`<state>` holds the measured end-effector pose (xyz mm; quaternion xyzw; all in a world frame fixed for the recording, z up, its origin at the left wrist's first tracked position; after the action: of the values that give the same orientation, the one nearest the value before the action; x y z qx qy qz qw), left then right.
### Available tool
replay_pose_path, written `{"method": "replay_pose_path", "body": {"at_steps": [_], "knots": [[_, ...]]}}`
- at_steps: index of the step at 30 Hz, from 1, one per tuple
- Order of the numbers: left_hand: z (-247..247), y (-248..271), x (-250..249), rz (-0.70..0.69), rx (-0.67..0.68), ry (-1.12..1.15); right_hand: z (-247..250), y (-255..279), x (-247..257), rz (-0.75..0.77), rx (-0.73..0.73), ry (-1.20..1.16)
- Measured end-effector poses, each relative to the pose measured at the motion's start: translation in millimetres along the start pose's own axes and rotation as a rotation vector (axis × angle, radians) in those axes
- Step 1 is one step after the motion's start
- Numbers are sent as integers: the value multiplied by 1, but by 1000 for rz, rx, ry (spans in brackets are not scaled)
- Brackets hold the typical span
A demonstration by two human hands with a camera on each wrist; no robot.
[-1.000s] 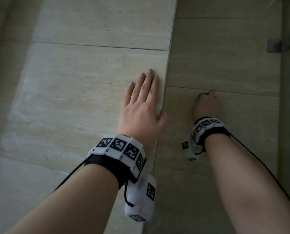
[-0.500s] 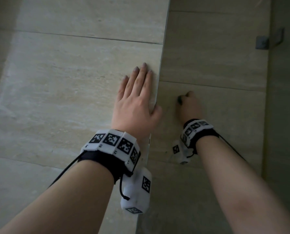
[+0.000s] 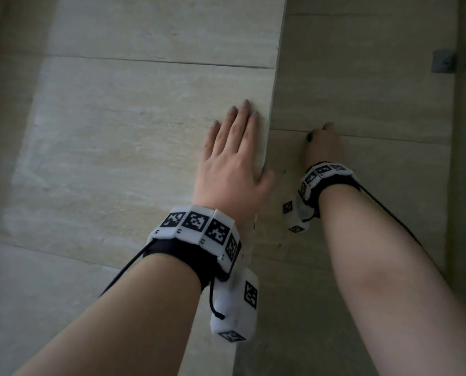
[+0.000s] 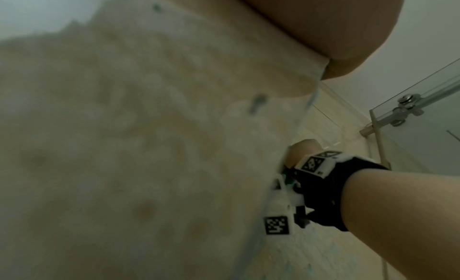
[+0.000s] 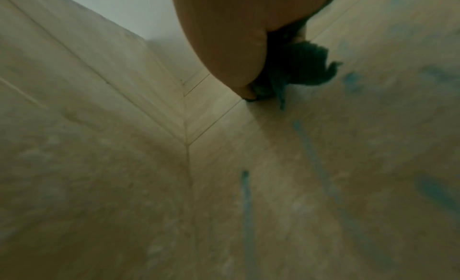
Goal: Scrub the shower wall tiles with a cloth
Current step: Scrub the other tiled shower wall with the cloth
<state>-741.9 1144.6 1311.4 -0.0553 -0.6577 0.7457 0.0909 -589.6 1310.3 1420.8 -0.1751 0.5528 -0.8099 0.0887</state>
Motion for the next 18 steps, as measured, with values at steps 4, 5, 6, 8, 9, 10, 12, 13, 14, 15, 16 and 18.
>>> {"method": "replay_pose_path", "body": {"at_steps": [4,5,6,8,9,10,12,13,14,15,16,18], "knots": [[0,0,1,-5,-10,20,-9,2,29,237,156,-25],[0,0,1,-7,-17,22,-8,3,29,275,184,-2],[-1,1,1,-8,-19,19,-5,3,26,296,180,32],[-2,0,2,-12,-18,5,2,0,5,252,115,80],[-2,0,2,-14,-17,0,7,0,-10,189,73,77],[-2,0,2,-14,-16,-3,12,1,-27,127,22,69],[-2,0,2,-11,-15,-11,21,5,-62,10,-70,53],[-2,0,2,-11,-16,-17,26,7,-77,-61,-101,30],[-2,-1,2,-11,-18,-22,31,9,-89,-140,-132,-2],[-3,0,1,-11,-18,-25,33,11,-102,-233,-148,-38],[-3,0,1,-9,-16,-28,36,13,-109,-317,-166,-78],[-4,0,0,-6,-13,-36,37,17,-114,-444,-163,-198]]}}
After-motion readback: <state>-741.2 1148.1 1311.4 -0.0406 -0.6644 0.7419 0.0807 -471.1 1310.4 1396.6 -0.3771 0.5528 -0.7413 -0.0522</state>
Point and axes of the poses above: each hand's wrist, its own y-axis away from the middle knuckle, its own z-axis out of the back of the hand, x = y × z, the point moved 1 cm from there along -y, towards the middle knuckle, and after that the axes turned 4 degrees about x, right-handed, at the moved point
